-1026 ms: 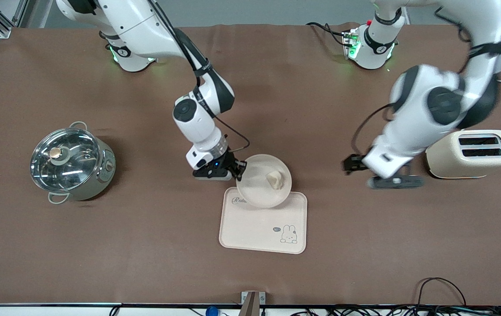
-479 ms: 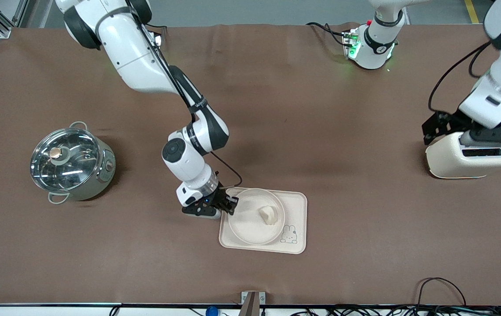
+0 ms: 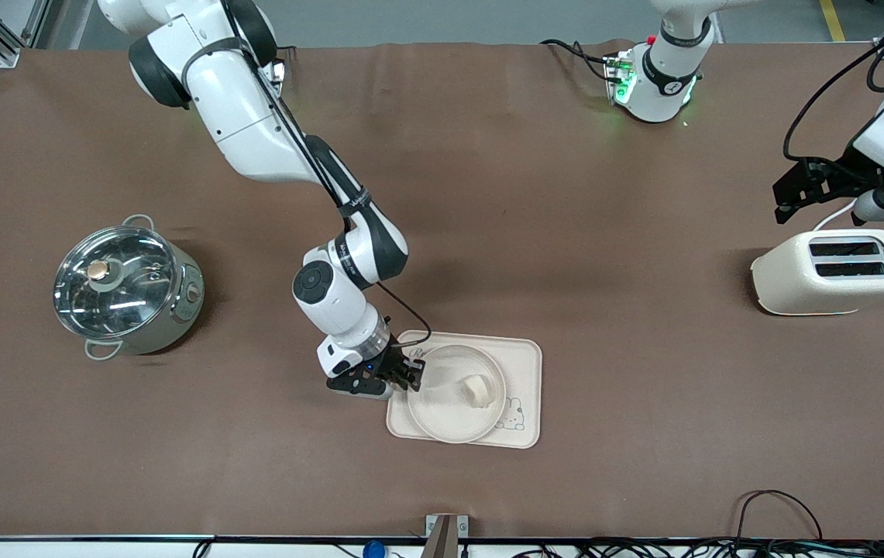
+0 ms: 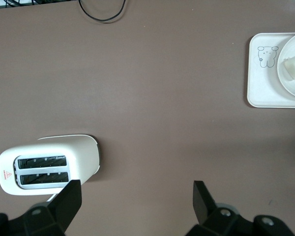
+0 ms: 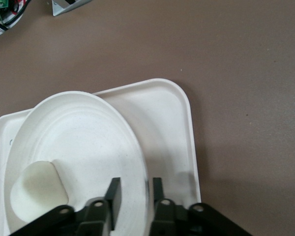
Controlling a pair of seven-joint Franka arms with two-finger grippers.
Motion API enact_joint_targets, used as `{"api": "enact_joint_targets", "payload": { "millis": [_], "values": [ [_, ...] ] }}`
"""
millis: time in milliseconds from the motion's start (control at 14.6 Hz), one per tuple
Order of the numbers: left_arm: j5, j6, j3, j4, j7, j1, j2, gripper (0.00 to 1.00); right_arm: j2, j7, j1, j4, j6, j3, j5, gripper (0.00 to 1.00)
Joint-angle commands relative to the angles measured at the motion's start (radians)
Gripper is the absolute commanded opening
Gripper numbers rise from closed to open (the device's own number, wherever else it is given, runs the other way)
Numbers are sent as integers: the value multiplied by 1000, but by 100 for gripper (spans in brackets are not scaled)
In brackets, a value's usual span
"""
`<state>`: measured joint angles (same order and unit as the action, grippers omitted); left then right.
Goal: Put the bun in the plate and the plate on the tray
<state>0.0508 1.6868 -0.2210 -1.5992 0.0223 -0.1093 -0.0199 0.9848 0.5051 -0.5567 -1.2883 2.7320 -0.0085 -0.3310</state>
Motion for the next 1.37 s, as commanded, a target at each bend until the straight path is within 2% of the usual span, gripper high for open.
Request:
{"api": "enact_joint_targets", "payload": {
  "millis": [0, 137, 274, 547, 752, 821, 957, 1299],
  "values": [
    [-37, -27, 173, 74, -18, 170, 28, 100, -32, 15, 4, -51, -8, 15, 1, 100],
    [-49, -39, 251, 73, -18, 238, 24, 100, -93, 6, 15, -116, -24, 15, 1, 100],
    [-37, -59, 265, 70, -16, 250, 24, 100, -156, 6, 38, -163, -75, 13, 3, 100],
    [-40, -62, 262, 65, -12, 232, 26, 100, -331, 1, 138, -178, -453, 6, 27, 100],
    [-40, -62, 264, 65, -22, 229, 26, 100, -486, -13, 153, -209, -660, -97, 125, 100],
    [-42, -62, 264, 67, -24, 227, 26, 100, -524, -66, 182, -203, -743, -109, 135, 100],
    [-40, -62, 264, 65, -25, 215, 26, 100, -612, -242, 263, -204, -898, -113, 138, 100],
    [-39, -62, 264, 67, -25, 215, 28, 100, -790, -344, 353, -210, -1135, -113, 243, 100]
  ]
}}
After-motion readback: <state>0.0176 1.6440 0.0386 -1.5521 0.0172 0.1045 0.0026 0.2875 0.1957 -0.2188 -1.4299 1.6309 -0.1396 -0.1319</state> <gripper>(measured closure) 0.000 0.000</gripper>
